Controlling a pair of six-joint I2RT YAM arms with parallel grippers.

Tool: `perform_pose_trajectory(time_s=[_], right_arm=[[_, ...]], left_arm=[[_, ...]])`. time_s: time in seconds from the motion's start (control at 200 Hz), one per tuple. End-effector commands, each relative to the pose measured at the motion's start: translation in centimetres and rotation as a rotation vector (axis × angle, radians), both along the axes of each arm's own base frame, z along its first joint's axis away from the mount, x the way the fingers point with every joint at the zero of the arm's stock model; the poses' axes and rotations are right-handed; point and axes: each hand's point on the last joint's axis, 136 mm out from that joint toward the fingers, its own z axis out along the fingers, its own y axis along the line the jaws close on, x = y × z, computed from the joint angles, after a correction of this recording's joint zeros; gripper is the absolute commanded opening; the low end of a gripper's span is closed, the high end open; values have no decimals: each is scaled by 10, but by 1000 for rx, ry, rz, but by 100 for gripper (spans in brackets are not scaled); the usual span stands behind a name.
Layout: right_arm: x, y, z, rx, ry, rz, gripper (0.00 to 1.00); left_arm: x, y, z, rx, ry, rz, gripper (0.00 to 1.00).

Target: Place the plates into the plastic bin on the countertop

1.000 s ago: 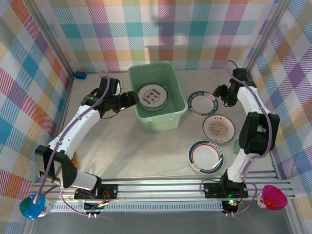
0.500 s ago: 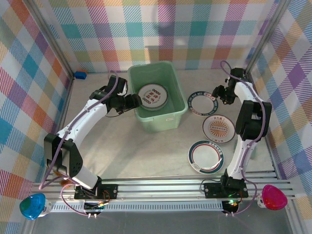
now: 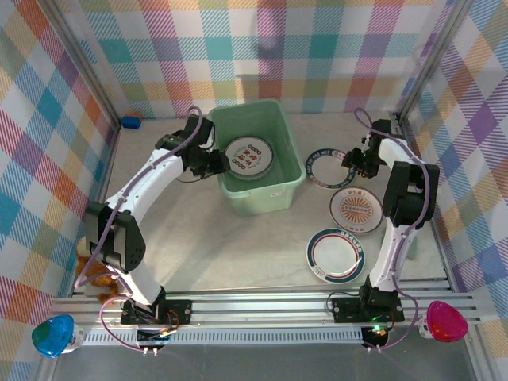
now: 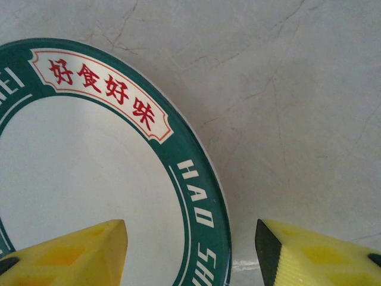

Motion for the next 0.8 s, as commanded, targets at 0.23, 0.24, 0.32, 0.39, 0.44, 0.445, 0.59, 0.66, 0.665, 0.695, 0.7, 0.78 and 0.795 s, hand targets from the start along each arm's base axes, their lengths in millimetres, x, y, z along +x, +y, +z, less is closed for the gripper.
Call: perform_pose_trajectory(time_s=[0.23,0.24,0.32,0.39,0.44,0.445,0.59,0.66,0.665,0.695,0.7,0.78,0.795], right_arm=[[-1,3,-11,24,-8,36,56],[-1,3,-11,25,-7,37,56],[-1,5,-14,33,-5,41,53],[-1,6,-16,44,-2,43,52],[-1,7,-18,49,0,44,48],[-1,8,-18,50,-1,45,48],[0,10,-20,54,-3,59,44],[-1,9,-22,52,6,60,44],[-1,9,-22,52,7,60,44],[-2,9,-24,51,15,60,44],[-2,9,-24,51,16,60,44],[-5,9,-29,55,29,61,44],[-5,10,-30,55,31,63,44]], left_arm=[[5,15,8,9,-1,48,33],[5,16,7,9,2,50,33],[6,20,6,-1,14,69,31],[8,20,8,-8,8,75,31],[9,20,12,-13,-3,76,31],[9,20,12,-13,-3,77,31],[10,22,20,-11,-23,83,31],[10,21,21,-14,-27,82,31],[10,21,21,-14,-27,83,31],[10,21,21,-17,-27,83,31],[10,21,21,-17,-26,84,31],[10,20,23,-23,-29,86,32],[10,20,22,-22,-29,87,32]])
